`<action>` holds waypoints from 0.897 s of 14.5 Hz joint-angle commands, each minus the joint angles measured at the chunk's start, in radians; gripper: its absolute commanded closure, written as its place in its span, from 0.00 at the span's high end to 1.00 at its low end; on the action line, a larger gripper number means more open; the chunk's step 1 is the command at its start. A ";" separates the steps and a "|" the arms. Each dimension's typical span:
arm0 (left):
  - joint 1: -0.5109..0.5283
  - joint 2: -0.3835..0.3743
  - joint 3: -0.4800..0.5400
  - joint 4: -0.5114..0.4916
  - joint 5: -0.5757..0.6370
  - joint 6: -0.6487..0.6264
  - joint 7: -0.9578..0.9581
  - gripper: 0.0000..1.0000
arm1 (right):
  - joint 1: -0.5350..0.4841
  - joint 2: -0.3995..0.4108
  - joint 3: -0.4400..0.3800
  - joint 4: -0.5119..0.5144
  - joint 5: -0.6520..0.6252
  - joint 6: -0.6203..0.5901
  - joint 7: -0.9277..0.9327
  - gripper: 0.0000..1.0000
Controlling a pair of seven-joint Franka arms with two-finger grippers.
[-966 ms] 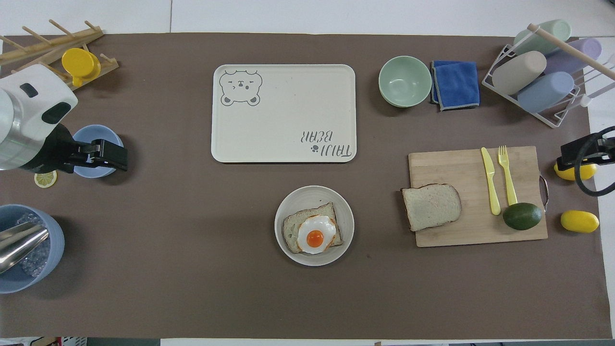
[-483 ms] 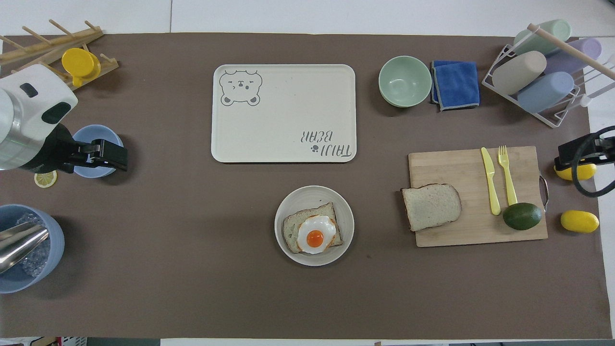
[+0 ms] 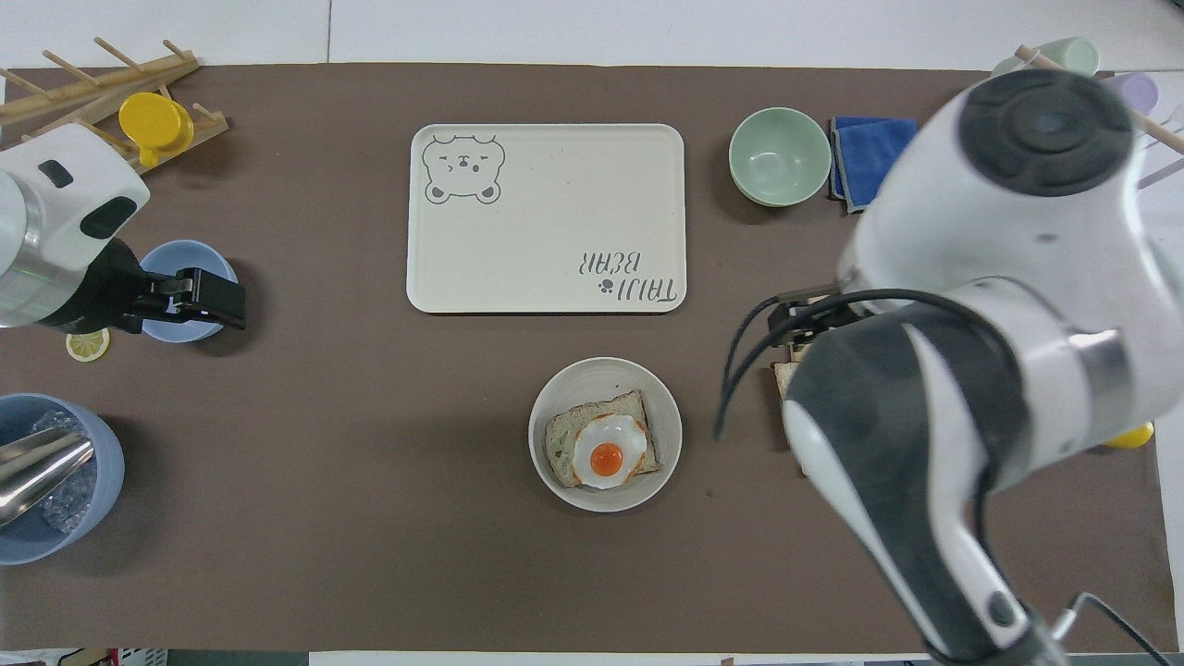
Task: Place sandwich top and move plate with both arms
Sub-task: 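Reach the right gripper to the bread slice on the cutting board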
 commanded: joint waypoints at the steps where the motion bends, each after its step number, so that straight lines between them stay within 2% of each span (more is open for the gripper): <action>1: -0.002 -0.017 0.004 -0.014 0.010 0.006 0.005 1.00 | 0.096 0.079 -0.007 -0.110 -0.119 0.124 0.076 1.00; 3: -0.002 -0.017 0.004 -0.014 0.010 0.008 0.005 1.00 | 0.145 0.091 -0.007 -0.244 -0.219 0.185 0.167 1.00; 6: -0.004 -0.017 0.004 -0.014 0.010 0.008 0.005 1.00 | 0.181 0.130 -0.007 -0.315 -0.339 0.211 0.216 1.00; 11: -0.002 -0.017 0.004 -0.014 0.010 0.008 0.005 1.00 | 0.156 0.121 -0.007 -0.409 -0.379 0.255 0.214 1.00; 12: -0.002 -0.017 0.004 -0.014 0.011 0.008 0.005 1.00 | 0.144 0.121 -0.007 -0.413 -0.380 0.251 0.211 0.99; 13: -0.004 -0.017 0.004 -0.014 0.010 0.008 0.005 1.00 | 0.142 0.116 -0.007 -0.427 -0.380 0.254 0.213 0.93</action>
